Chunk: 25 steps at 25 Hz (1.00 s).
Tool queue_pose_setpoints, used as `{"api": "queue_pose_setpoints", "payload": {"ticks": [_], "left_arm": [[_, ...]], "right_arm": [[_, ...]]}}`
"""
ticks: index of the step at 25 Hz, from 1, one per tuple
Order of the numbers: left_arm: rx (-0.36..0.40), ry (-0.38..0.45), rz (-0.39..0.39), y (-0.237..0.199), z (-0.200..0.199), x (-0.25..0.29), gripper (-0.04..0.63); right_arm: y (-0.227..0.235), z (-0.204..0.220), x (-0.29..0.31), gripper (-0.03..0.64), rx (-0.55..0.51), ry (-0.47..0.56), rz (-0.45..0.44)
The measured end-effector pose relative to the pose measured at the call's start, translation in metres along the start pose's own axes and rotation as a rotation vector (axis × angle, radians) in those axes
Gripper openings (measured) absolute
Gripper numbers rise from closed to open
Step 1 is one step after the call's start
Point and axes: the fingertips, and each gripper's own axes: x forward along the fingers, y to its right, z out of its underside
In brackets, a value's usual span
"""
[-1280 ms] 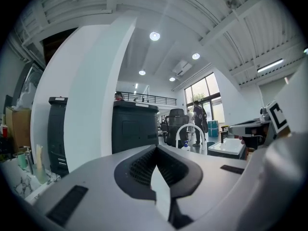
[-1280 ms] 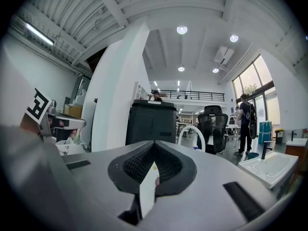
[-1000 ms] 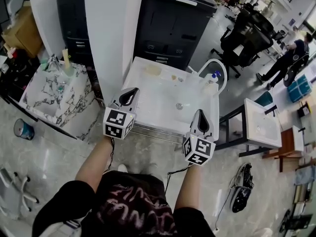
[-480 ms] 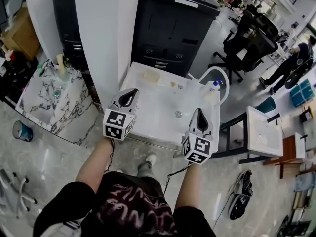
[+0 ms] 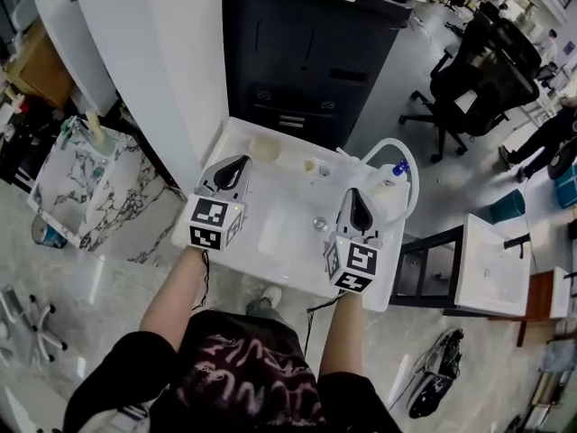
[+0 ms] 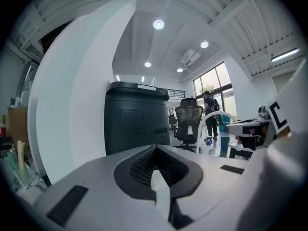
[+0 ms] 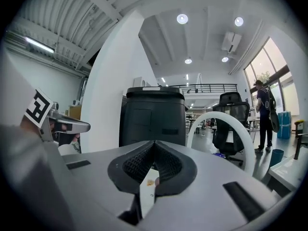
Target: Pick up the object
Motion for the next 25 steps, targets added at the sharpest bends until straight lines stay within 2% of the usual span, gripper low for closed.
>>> {"api": "queue_pose_setpoints", "payload": {"ticks": [5,11,25], "left_arm": [[0.019,-0.016,-0.033,0.009,-0.009,0.016,0.014],[0.012,-0.008,-0.061,0.001,-0.021,0.024,0.014],[0.002,-0.032,-0.006,-0.013,-0.007,0.056,0.014]], "right_arm": [[0.006,-0.002,0.022,0.015,0.007,-0.004,-0.074],[0.007,-0.008,0.034,0.015,0.014,0.007,-0.1],[0.005,-0.006,0.059,0.015,0.0,-0.011,-0.049]]}}
